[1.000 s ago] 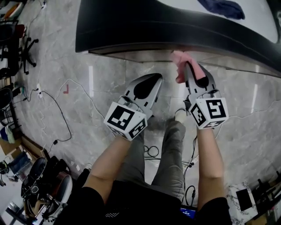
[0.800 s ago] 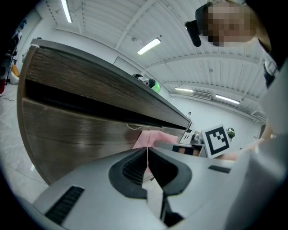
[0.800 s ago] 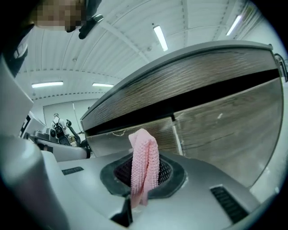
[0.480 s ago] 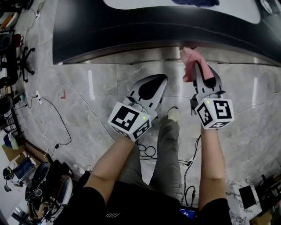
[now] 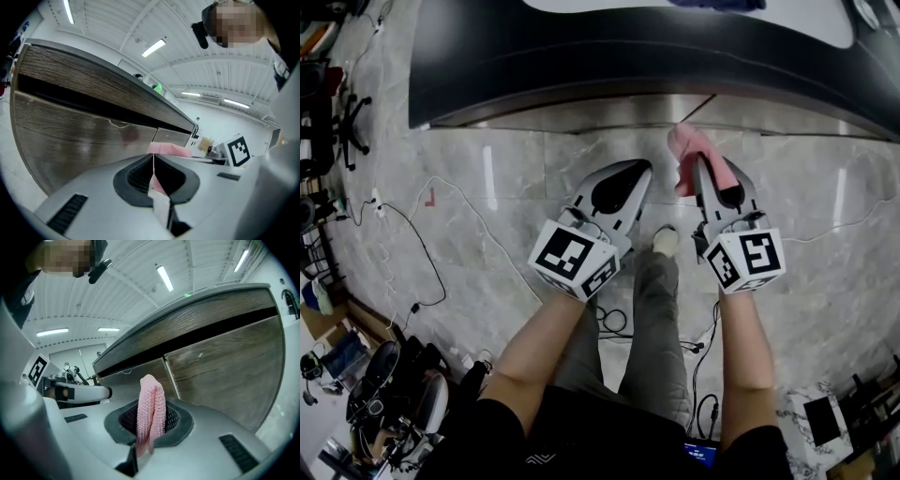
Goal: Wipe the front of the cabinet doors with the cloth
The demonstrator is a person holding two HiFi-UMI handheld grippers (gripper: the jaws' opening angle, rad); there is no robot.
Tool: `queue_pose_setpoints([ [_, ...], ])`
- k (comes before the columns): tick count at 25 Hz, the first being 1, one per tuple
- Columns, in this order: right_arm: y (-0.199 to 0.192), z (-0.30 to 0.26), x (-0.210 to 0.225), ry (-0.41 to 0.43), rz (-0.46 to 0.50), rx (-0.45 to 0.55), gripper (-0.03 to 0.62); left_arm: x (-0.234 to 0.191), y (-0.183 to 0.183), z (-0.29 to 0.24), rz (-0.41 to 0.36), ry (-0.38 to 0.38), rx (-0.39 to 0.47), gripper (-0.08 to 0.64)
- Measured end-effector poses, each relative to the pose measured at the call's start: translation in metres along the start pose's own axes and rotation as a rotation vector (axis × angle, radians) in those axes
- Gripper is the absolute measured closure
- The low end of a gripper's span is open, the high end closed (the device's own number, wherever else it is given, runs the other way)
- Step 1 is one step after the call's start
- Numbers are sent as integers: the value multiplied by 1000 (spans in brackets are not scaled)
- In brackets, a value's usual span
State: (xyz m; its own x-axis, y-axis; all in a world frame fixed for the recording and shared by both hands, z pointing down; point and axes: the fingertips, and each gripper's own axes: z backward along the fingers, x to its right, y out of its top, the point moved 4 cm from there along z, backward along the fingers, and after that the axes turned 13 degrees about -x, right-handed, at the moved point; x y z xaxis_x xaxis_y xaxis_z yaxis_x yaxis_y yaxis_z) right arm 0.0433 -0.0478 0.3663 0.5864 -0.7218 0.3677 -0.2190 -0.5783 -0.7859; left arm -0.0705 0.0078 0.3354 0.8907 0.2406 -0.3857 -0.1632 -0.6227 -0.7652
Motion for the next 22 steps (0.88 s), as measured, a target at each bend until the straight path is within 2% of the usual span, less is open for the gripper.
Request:
queue_pose_setpoints([
  [4, -15, -21, -36, 68, 38, -49, 548, -15, -15, 18, 21, 32, 7, 546],
  [9, -27, -60, -80, 136, 68, -75, 548, -57, -36, 51, 54, 97, 21, 546],
  [16, -36, -91, -139, 204, 123, -128, 548, -104, -59, 115, 105, 211, 52, 546],
  [22, -53, -139, -180, 225, 176, -173, 548, -147, -88, 157, 141, 276, 59, 546],
])
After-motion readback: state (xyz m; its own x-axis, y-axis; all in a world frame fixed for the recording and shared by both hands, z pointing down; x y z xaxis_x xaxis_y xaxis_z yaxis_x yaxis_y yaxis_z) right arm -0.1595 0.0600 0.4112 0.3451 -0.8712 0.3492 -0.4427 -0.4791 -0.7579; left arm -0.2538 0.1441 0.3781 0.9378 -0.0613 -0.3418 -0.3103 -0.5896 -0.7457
